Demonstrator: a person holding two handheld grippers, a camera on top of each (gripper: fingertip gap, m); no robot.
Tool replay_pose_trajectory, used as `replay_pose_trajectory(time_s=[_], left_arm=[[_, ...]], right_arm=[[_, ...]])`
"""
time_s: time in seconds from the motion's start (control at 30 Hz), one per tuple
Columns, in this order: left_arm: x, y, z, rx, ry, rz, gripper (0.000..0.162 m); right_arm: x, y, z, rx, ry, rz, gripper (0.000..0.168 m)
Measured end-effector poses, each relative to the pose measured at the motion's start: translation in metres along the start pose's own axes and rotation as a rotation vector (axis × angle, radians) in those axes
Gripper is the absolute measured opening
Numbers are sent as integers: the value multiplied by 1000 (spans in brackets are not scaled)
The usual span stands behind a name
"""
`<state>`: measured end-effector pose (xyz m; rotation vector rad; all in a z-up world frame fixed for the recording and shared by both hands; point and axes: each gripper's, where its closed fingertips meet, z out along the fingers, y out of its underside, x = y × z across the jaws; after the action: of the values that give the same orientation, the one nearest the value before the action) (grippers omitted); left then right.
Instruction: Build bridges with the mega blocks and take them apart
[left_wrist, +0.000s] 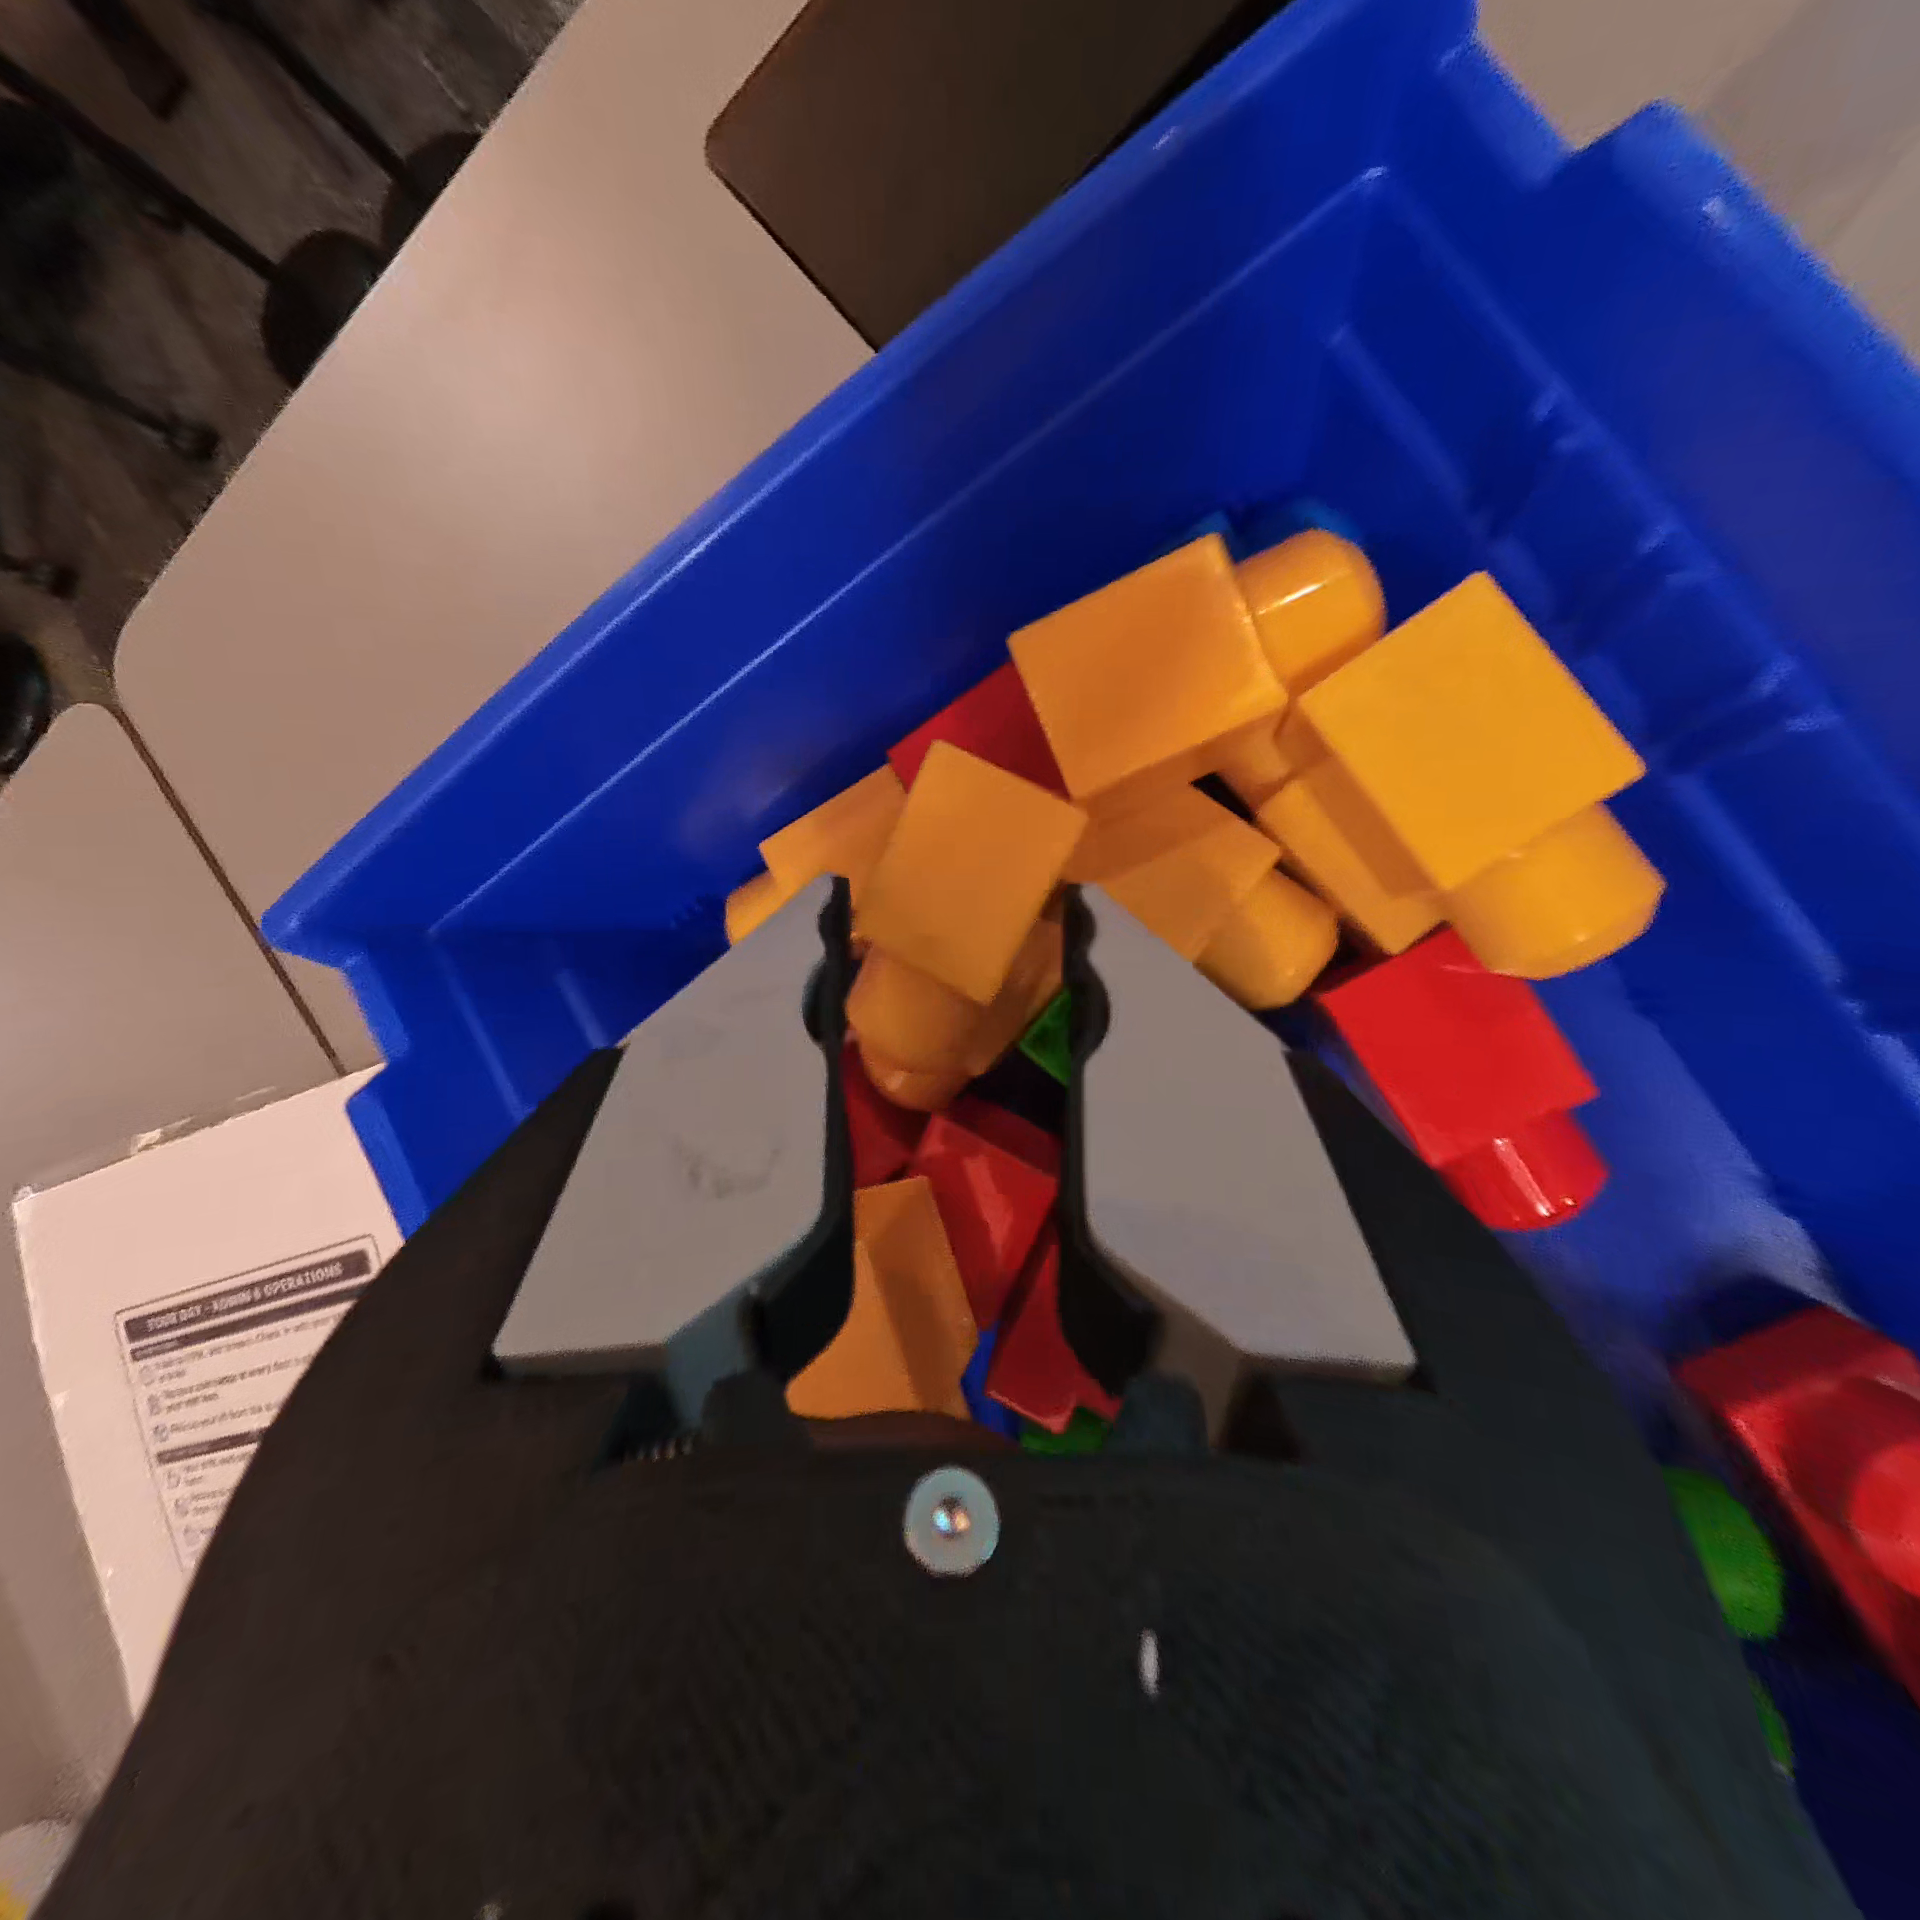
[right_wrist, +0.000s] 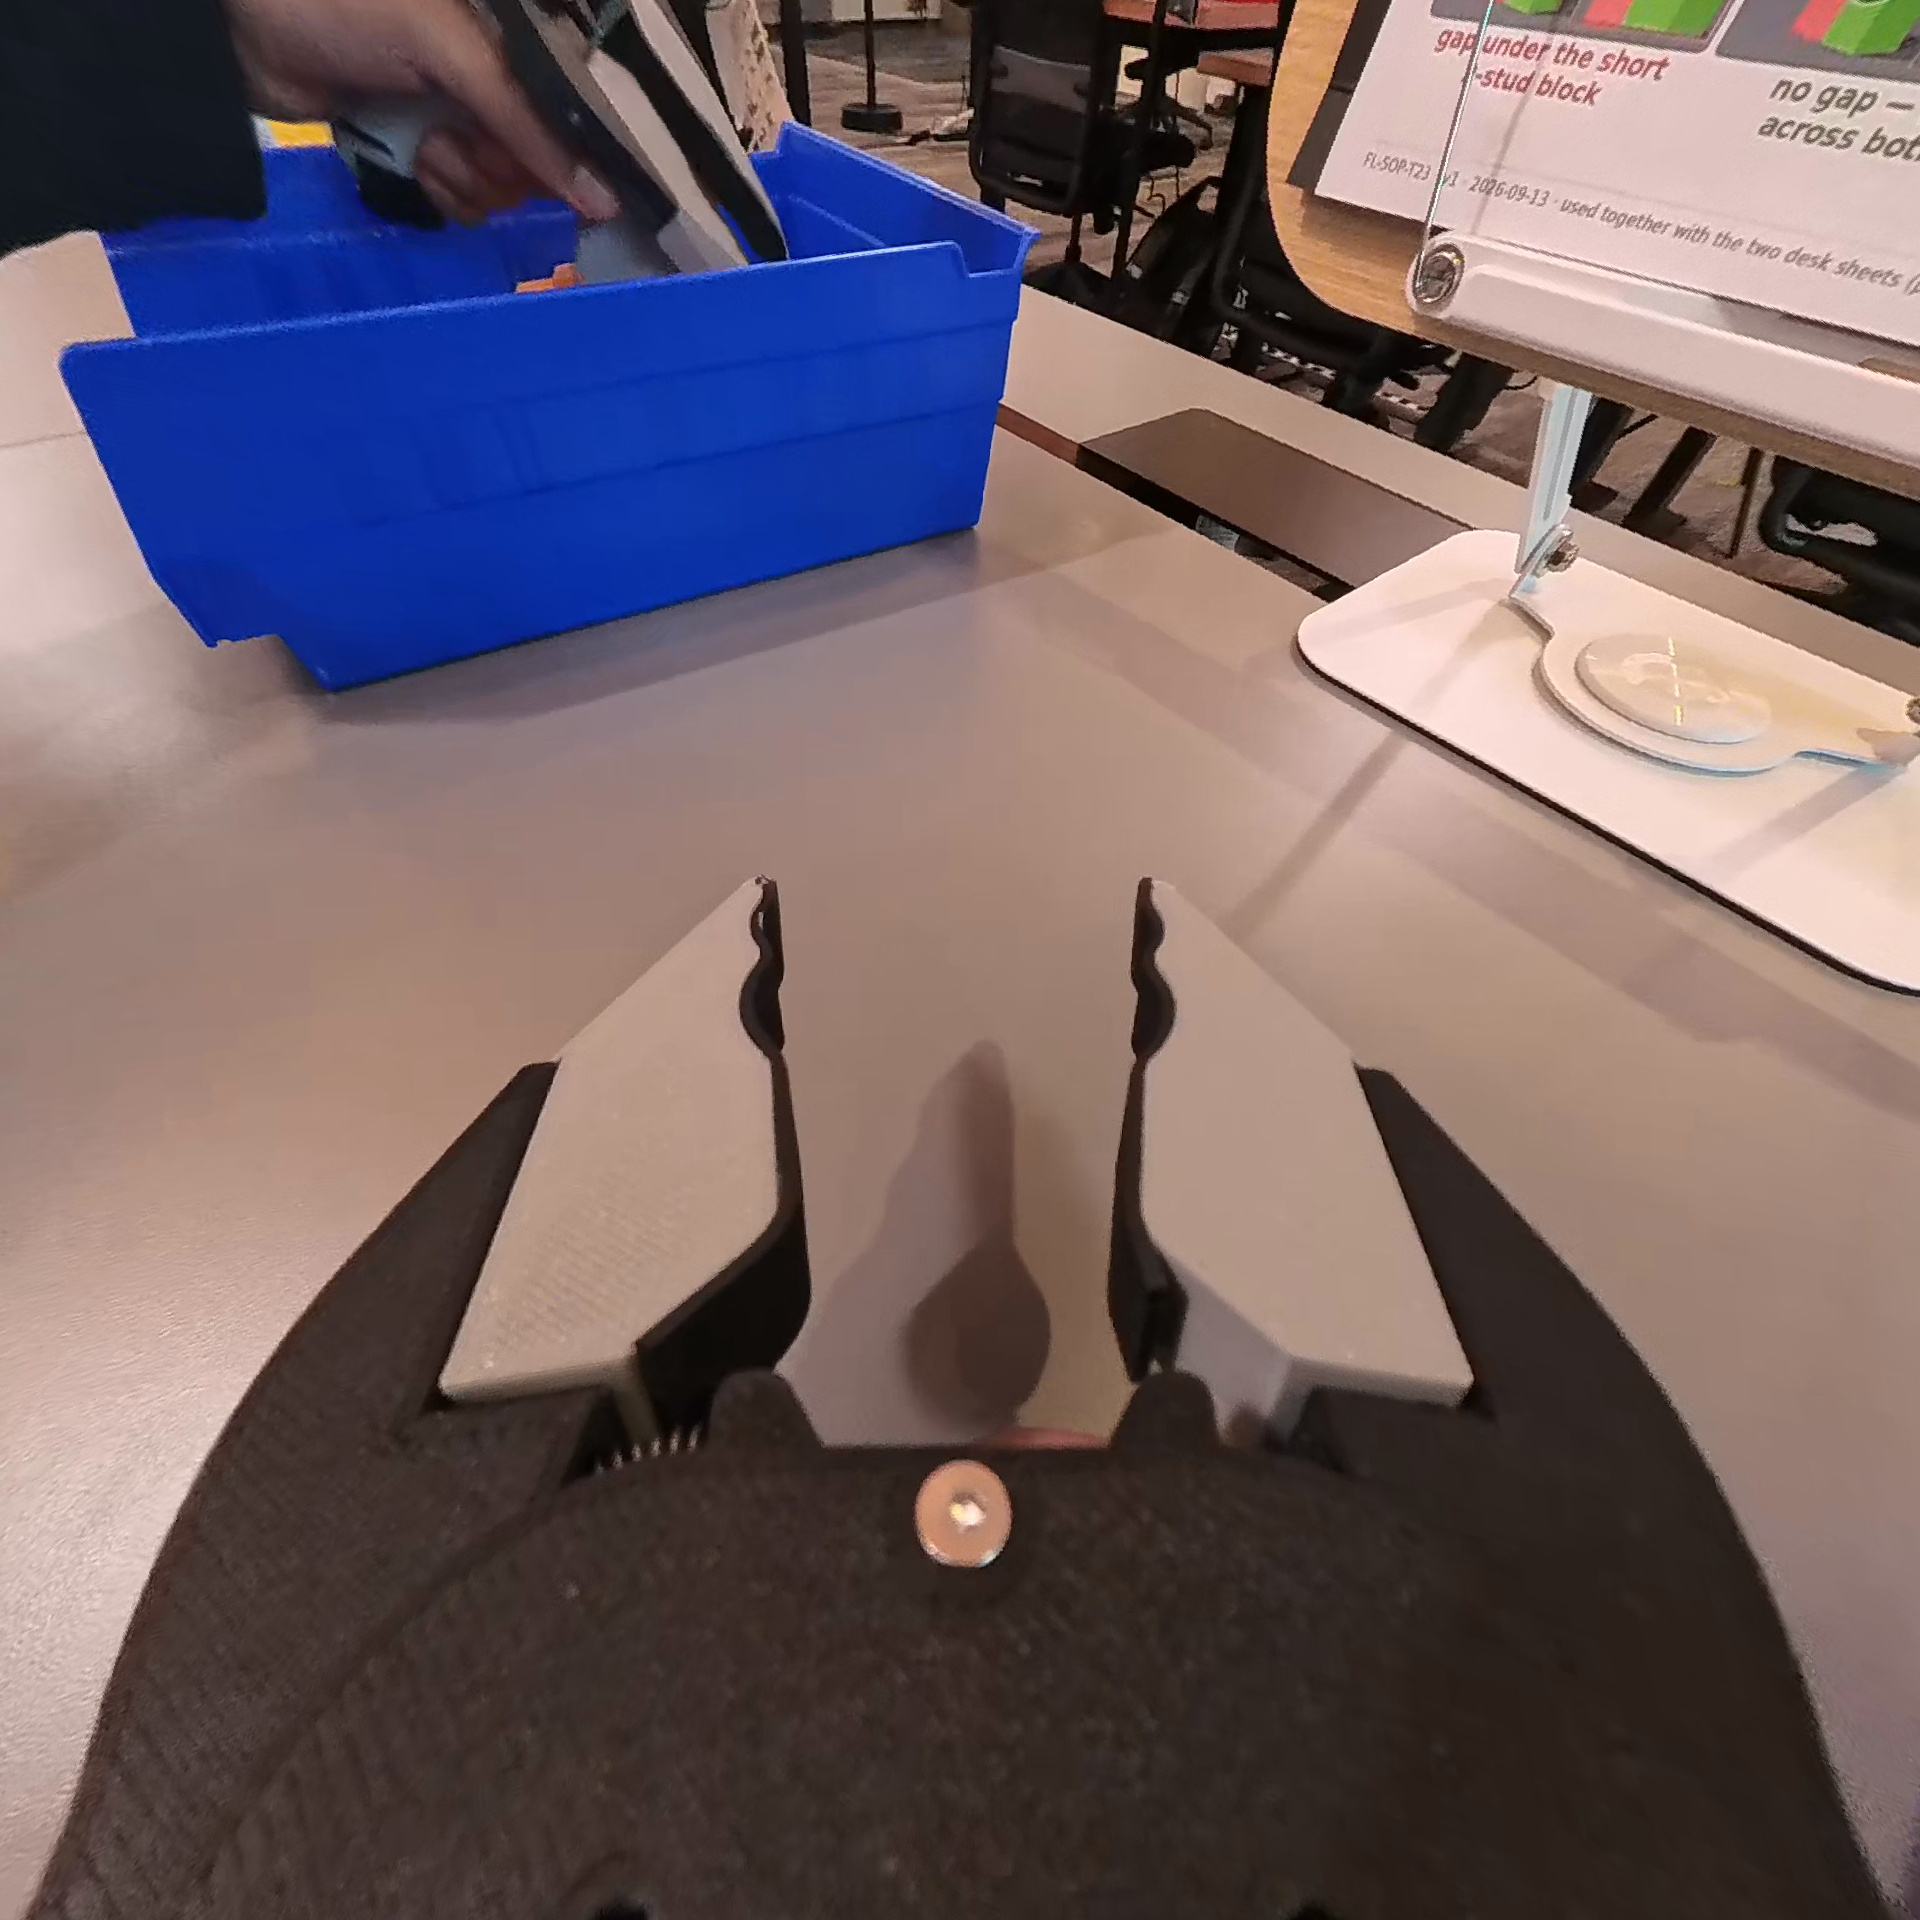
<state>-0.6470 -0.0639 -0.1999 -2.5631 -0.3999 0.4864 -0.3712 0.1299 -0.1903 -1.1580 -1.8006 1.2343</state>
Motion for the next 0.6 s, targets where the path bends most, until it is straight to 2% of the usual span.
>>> replay_pose_trajectory(time_s=[0.1, 0.2, 0.37, 0.5, 0.6], left_arm=[[-1, 2, -2, -19, -6, -15, 34], [-7, 9, -9, -54, -87, 41, 34], [-1, -9, -53, 5, -164, 88, 34], [44, -44, -108, 78, -145, 225, 34], [102, -69, -139, 97, -129, 451, 34]], right_arm=[[0, -1, -1, 6, -4, 9, 65], [-2, -2, -1, 12, -14, 13, 64], [-4, -4, -4, 24, -7, 1, 64], [2, -10, -10, 48, 27, -17, 63], [8, -13, -14, 60, 56, -15, 63]])
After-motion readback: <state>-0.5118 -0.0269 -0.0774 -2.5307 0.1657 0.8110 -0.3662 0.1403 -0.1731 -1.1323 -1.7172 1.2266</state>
